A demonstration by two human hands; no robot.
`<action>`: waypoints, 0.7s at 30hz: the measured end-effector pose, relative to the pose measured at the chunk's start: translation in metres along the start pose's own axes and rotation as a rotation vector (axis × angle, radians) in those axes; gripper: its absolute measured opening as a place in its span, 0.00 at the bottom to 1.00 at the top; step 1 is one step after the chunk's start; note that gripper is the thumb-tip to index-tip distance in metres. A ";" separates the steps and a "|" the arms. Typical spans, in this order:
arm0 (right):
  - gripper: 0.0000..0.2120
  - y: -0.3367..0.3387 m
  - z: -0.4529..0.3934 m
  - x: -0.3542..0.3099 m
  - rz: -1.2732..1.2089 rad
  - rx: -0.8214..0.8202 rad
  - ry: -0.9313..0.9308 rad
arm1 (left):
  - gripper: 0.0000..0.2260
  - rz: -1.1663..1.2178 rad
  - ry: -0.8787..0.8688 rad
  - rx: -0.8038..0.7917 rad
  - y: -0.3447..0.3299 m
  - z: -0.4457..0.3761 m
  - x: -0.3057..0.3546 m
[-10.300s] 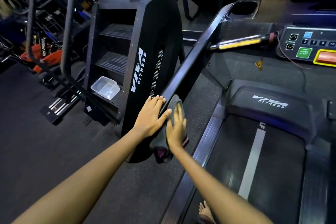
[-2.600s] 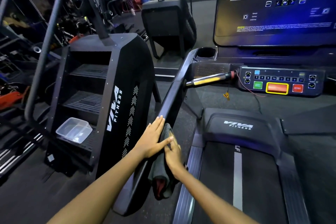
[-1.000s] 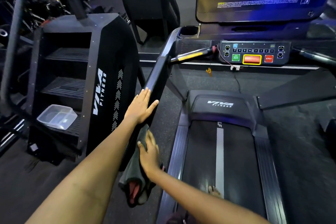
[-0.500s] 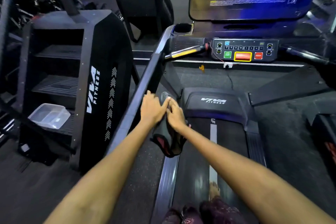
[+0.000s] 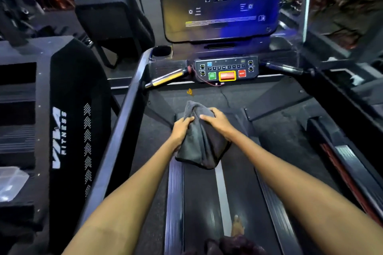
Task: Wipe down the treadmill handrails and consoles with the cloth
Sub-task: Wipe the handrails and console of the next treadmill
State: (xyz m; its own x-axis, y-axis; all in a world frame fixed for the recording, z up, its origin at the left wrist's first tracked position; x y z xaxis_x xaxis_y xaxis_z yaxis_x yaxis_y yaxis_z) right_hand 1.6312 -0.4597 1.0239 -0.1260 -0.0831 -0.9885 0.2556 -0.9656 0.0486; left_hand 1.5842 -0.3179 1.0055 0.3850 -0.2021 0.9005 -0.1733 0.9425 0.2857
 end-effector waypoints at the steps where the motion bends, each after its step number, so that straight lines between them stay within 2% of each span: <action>1: 0.14 0.010 -0.003 0.003 0.015 -0.022 -0.039 | 0.06 -0.001 -0.023 -0.023 -0.009 0.000 0.009; 6: 0.12 0.073 -0.016 -0.003 -0.042 0.018 -0.112 | 0.07 -0.021 -0.120 -0.079 -0.057 -0.021 0.044; 12: 0.14 0.147 -0.048 -0.035 -0.087 0.082 -0.086 | 0.05 -0.032 -0.235 -0.072 -0.116 -0.058 0.107; 18: 0.23 0.229 -0.080 -0.056 0.024 -0.039 -0.390 | 0.12 -0.069 -0.242 -0.078 -0.186 -0.100 0.167; 21: 0.26 0.272 -0.098 -0.074 0.079 -0.010 -0.392 | 0.13 -0.080 -0.285 -0.096 -0.220 -0.117 0.205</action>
State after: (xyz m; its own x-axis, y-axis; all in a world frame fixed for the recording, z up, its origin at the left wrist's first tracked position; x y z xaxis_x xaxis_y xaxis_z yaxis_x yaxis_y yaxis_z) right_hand 1.8041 -0.6920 1.0962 -0.4615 -0.2466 -0.8522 0.2884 -0.9501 0.1188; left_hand 1.8074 -0.5352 1.0888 0.1219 -0.3301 0.9360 -0.0612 0.9388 0.3391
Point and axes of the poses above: each hand's wrist, its own z-axis away from the middle knuckle, its own y-axis out of the back of the hand, x = y × z, the point moved 9 cm from there along -z, towards the middle knuckle, and after that the axes turned 15 degrees about -z, right-handed, at the moved point
